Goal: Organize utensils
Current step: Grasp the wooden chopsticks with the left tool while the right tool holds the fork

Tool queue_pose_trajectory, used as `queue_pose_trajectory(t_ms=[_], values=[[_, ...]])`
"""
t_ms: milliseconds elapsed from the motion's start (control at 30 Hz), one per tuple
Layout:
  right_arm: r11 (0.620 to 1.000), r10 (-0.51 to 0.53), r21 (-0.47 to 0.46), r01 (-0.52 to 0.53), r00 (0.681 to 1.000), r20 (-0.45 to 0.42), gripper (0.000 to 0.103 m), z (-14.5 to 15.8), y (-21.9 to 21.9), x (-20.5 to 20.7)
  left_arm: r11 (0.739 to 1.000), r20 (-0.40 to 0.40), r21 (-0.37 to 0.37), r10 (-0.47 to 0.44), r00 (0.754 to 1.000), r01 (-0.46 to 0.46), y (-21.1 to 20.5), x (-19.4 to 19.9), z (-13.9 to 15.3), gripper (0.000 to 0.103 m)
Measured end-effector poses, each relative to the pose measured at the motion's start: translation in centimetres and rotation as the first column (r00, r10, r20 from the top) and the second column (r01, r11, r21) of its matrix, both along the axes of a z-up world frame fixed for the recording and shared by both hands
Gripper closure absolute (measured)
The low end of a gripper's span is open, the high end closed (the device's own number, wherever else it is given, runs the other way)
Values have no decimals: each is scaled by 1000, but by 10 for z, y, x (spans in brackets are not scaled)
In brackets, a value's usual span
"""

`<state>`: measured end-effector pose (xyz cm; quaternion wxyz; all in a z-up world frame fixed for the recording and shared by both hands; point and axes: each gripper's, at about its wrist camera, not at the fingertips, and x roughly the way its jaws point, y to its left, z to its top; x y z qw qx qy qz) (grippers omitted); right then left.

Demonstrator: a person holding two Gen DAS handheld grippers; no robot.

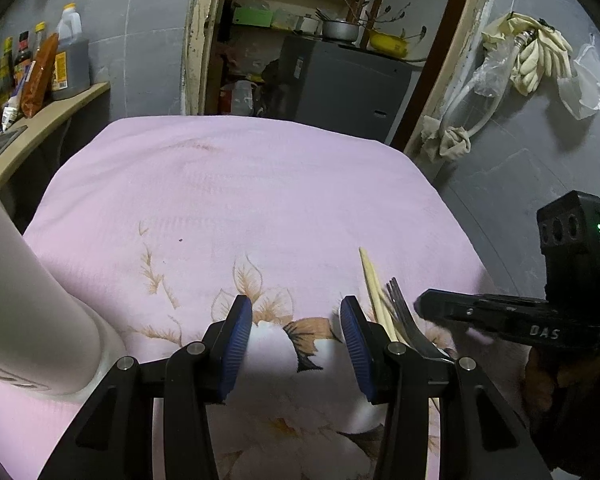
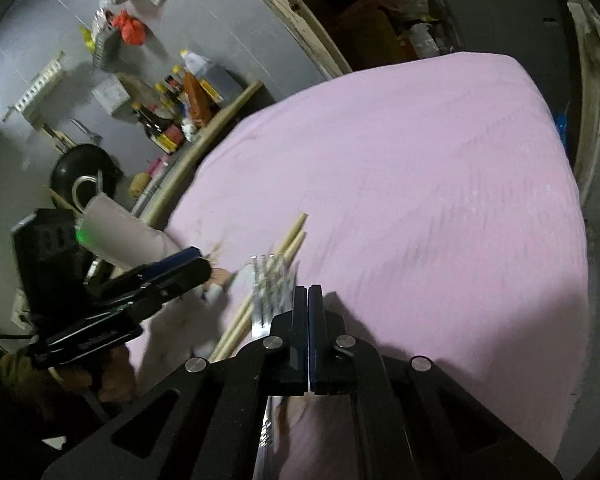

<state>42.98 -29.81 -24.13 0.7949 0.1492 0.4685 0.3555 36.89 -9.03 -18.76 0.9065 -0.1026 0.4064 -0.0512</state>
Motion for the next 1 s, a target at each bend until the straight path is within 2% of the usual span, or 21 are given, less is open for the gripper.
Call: queue_pose_trajectory(t_ms=[67, 100, 167, 200, 500, 533, 567, 633, 733, 967, 1000], values=[[1000, 13, 7, -13, 1000, -3, 100, 0, 0, 1, 1000, -5, -2, 5, 1000, -5, 0, -1, 1, 59], [1000, 23, 7, -23, 1000, -1, 95, 1, 2, 2, 1000, -9, -7, 11, 1000, -12, 1, -2, 2, 59], [999, 37, -10, -37, 999, 4, 72, 1, 6, 3, 1000, -11, -9, 20, 1000, -20, 3, -5, 3, 59], [999, 47, -11, -47, 999, 9, 70, 1, 9, 3, 1000, -14, -6, 26, 1000, -26, 4, -6, 3, 59], [988, 140, -78, -136, 989, 46, 70, 9, 35, 18, 998, -11, -7, 63, 998, -63, 14, -20, 4, 59], [986, 149, -87, -144, 988, 47, 71, 10, 37, 19, 998, -11, -10, 65, 998, -65, 14, -19, 3, 59], [985, 146, -99, -140, 988, 47, 82, 11, 38, 19, 998, -11, -14, 67, 998, -67, 15, -19, 2, 59], [987, 134, -98, -130, 990, 37, 84, 10, 34, 19, 998, -14, -22, 64, 998, -65, 14, -18, 0, 59], [989, 109, -102, -105, 993, 43, 84, 10, 22, 12, 999, -12, -26, 34, 999, -35, 10, -16, 0, 59], [993, 1, -115, 5, 999, 53, 84, 10, -13, -9, 993, -12, -44, -114, 993, 113, -13, 0, 1, 59], [993, -15, -114, 21, 999, 53, 84, 10, -18, -10, 989, -24, -61, -139, 990, 137, -16, 5, 0, 62]])
